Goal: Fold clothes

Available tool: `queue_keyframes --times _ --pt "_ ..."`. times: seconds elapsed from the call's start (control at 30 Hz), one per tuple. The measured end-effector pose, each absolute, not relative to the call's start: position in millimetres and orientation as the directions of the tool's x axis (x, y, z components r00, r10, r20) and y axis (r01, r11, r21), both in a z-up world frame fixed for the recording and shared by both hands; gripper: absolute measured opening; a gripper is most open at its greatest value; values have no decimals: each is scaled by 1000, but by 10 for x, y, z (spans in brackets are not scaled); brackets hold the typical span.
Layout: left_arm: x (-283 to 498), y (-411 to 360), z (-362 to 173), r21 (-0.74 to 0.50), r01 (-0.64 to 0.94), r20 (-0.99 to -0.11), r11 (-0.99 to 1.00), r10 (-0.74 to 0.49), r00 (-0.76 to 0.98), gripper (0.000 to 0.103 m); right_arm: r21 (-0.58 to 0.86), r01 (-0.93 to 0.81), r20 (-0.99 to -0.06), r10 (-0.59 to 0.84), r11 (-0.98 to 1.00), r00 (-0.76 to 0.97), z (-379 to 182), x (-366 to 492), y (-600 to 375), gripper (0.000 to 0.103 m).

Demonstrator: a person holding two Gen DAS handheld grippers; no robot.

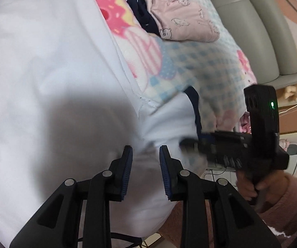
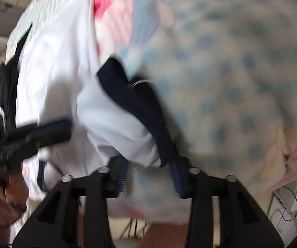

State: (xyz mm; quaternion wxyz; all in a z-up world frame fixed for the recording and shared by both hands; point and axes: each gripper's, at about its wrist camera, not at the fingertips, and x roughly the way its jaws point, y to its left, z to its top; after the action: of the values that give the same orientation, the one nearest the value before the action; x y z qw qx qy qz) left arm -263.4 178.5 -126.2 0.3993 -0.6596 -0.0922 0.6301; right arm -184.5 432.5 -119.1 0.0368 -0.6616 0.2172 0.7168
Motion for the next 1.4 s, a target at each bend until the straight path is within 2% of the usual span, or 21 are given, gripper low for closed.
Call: queue_keyframes --times 0.07,0.17,0.3,0.37,0.5,0.63,0.67,0.83,0.97,1.07,1.2,1.23,1.33,1.4 --pt "-2602 1713 -1252 -657 -351 -746 -667 644 172 27 184 -336 -975 -129 -924 -179 -1108 -1895 4343 10" --pt "-2511 1605 -1259 -663 -316 -740 -679 657 143 30 116 -311 -977 -52 -943 -206 -1022 -1957 4311 10" --pt "-2349 1570 -1424 -636 -319 -764 -702 632 133 30 130 -293 -962 -49 -947 -268 -846 -1934 4379 10" --pt "-2301 1539 -1455 -621 -346 -772 -703 625 115 30 127 -314 -957 -33 -941 -289 -823 -1887 4480 13" --pt "-2277 1424 -1430 -666 -321 -725 -673 685 69 30 178 -409 -950 -48 -895 -308 -968 -1830 4804 20" --pt "-2134 1359 -1279 -663 -405 -690 -630 724 4 30 144 -460 -909 68 -876 -412 -805 -1793 4983 20" --pt "-2086 1339 -1256 -665 -420 -677 -618 736 -11 30 157 -468 -891 80 -870 -448 -737 -1767 5024 24" --pt "-1698 1120 -1187 -633 -475 -626 -611 765 -151 30 319 -293 -797 -88 -901 -597 -620 -1524 4698 26" --pt "-1266 991 -1271 -568 -443 -662 -693 705 -255 30 351 -152 -749 -180 -924 -637 -951 -1020 4105 26" --pt "-927 922 -1235 -519 -363 -724 -774 624 -296 30 291 -136 -786 -155 -947 -599 -1087 -758 3850 26" --pt "-663 835 -1222 -457 -314 -730 -832 552 -402 30 223 -90 -809 -132 -971 -573 -1186 -621 3602 27" --pt "-660 798 -1224 -473 -291 -723 -831 556 -411 30 215 -88 -809 -127 -973 -574 -1163 -596 3530 27" --pt "-721 749 -1174 -533 -242 -688 -811 582 -433 30 299 -93 -803 -197 -950 -563 -1186 -624 3411 27" --pt "-818 857 -1101 -503 -257 -688 -825 562 -459 31 296 -99 -804 -192 -950 -562 -1119 -589 3418 27"
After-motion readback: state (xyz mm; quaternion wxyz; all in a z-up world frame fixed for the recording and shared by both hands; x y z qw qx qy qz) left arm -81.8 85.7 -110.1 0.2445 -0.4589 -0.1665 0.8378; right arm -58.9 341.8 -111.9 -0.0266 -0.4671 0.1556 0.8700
